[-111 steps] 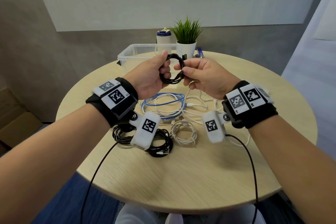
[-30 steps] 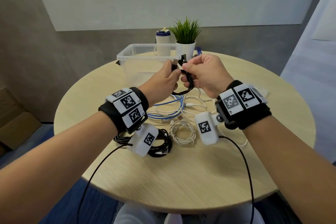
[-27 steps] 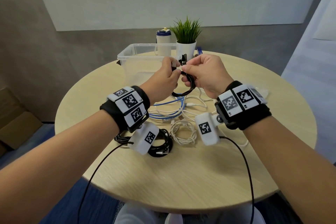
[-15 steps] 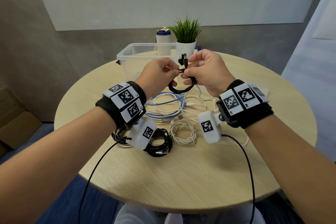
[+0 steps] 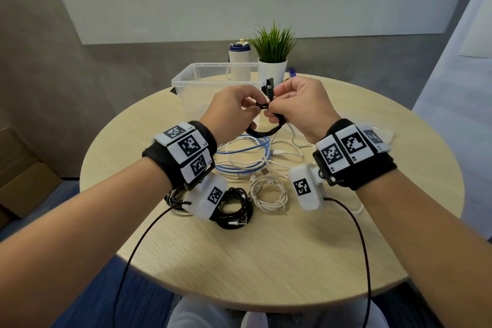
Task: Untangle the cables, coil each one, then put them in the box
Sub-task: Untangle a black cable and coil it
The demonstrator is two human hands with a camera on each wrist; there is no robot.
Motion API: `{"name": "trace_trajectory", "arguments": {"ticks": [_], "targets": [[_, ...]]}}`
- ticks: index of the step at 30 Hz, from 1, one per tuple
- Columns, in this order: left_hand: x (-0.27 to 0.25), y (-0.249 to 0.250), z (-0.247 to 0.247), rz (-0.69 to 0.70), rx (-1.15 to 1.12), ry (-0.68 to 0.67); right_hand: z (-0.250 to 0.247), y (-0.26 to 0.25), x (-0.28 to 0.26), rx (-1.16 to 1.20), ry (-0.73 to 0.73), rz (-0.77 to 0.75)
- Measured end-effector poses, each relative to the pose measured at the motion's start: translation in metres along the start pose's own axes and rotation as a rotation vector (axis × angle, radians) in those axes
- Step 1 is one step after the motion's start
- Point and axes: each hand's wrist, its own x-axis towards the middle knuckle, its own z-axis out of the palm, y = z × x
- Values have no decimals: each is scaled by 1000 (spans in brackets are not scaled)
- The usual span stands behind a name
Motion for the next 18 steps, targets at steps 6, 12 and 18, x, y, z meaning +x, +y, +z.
{"name": "trace_trajectory", "arguments": {"ticks": [6,12,18], "targets": [[-2,3,1,74,168,-30,3,-2,-5,-38,-31,-69],[0,2,1,71,194,-13,4,-6,-6,18,4,-75],[4,-1,1,118,283,-11,4,-6,-4,134,55,27]]}}
